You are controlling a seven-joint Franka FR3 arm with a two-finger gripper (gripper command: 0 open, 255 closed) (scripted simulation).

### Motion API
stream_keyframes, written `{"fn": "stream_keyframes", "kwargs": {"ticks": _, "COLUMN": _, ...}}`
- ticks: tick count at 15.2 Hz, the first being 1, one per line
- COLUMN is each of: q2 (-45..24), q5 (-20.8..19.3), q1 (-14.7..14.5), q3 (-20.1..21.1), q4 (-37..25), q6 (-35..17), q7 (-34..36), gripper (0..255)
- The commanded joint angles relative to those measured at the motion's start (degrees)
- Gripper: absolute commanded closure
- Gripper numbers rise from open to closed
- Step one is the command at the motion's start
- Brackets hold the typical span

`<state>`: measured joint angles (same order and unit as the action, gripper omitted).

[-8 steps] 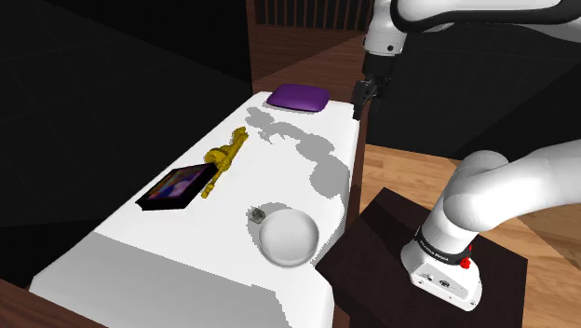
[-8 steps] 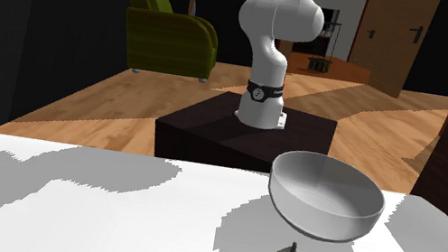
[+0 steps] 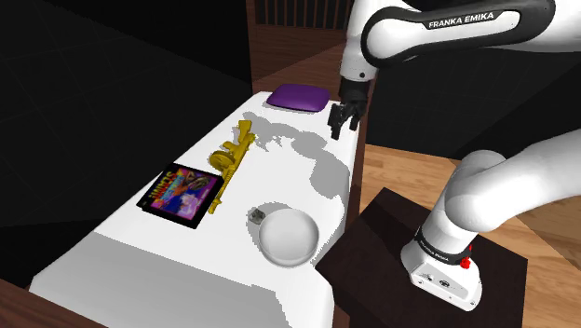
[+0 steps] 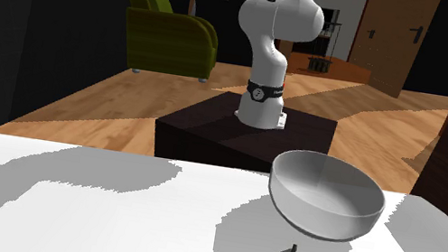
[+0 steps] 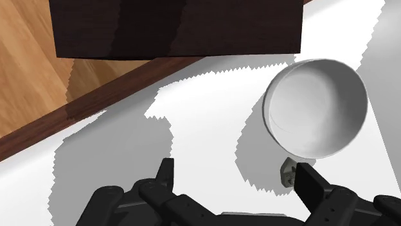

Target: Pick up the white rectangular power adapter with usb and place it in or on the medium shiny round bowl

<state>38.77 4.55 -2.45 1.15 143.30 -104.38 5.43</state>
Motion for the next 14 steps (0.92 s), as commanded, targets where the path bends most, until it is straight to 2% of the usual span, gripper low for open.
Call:
{"fn": "stream_keyframes", "kwargs": {"ticks": 1, "q2": -2.73, "q5": 0.75, "q1": -0.68, "q3": 1.58, "q4": 0.96, "q6": -4.0, "q7": 1.48, "gripper": 0}}
{"fn": "stream_keyframes", "kwargs": {"ticks": 8, "q2": -14.57, "q5": 2.09, "q1": -2.51, "q3": 6.82, "q4": 1.76, "q6": -17.27, "q7": 6.55, "gripper": 0}}
{"fn": "stream_keyframes", "kwargs": {"ticks": 14, "q2": -27.14, "q5": 0.67, "q1": -3.34, "q3": 10.94, "q4": -0.88, "q6": -27.56, "q7": 11.9, "gripper": 0}}
